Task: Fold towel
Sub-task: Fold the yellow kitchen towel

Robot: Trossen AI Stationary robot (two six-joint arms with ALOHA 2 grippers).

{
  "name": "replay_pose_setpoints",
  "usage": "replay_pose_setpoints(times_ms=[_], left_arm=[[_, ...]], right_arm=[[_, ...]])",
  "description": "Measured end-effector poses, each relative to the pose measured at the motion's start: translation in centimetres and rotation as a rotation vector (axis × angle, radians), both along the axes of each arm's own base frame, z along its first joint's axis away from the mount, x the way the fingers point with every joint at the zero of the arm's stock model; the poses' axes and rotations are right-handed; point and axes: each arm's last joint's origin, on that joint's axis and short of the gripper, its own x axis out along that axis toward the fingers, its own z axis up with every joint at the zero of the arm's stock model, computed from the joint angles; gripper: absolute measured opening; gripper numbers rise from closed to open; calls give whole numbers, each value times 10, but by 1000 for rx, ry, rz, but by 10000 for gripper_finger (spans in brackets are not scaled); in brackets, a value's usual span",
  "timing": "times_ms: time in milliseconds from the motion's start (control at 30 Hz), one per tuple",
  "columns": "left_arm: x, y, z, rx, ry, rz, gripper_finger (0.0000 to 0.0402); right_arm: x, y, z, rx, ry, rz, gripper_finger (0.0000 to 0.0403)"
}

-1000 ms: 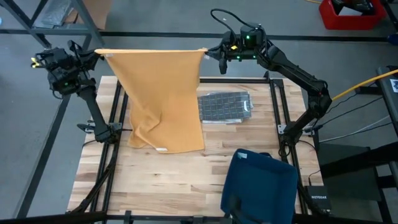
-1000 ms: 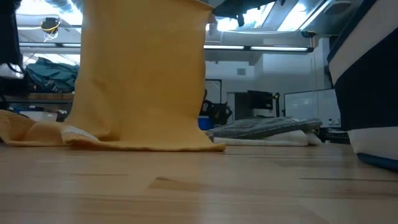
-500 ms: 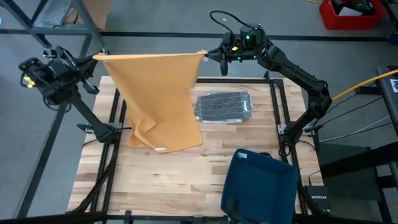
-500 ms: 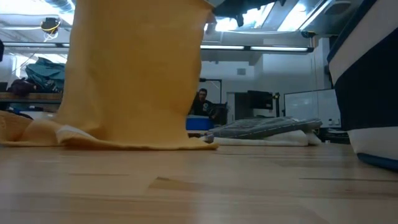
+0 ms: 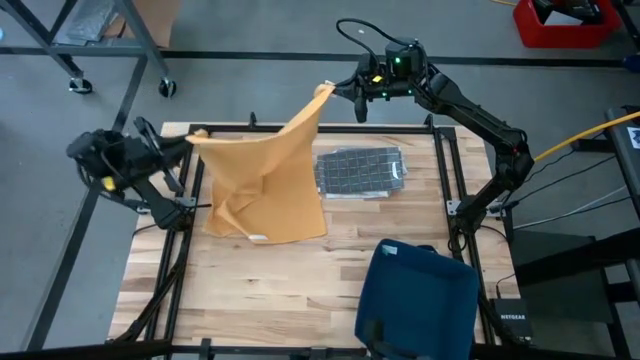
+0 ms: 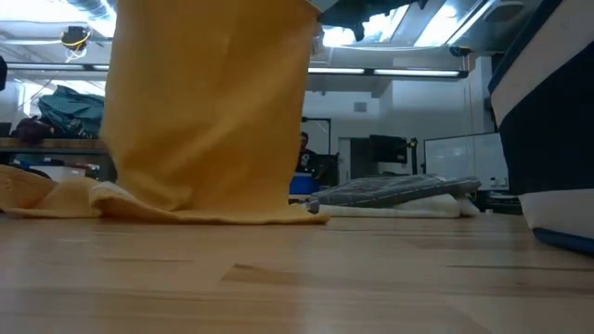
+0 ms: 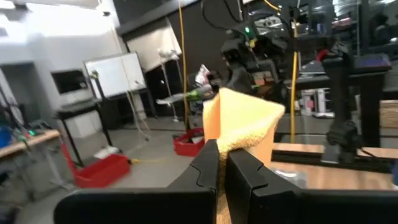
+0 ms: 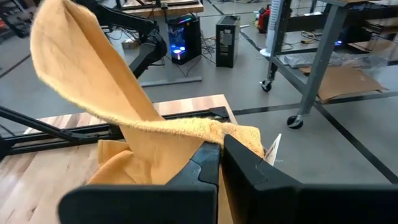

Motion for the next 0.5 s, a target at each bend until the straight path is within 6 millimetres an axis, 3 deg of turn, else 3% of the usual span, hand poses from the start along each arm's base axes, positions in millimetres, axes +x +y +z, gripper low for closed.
replay_pose_setpoints(times_ms=[200, 500], left_arm=[[-5, 5, -24, -108, -6, -49, 0], [-45, 46, -54, -247, -66, -34, 0]], right_arm=[[0, 1, 0, 5, -4, 22, 14], [0, 2, -4, 33, 26, 34, 14]])
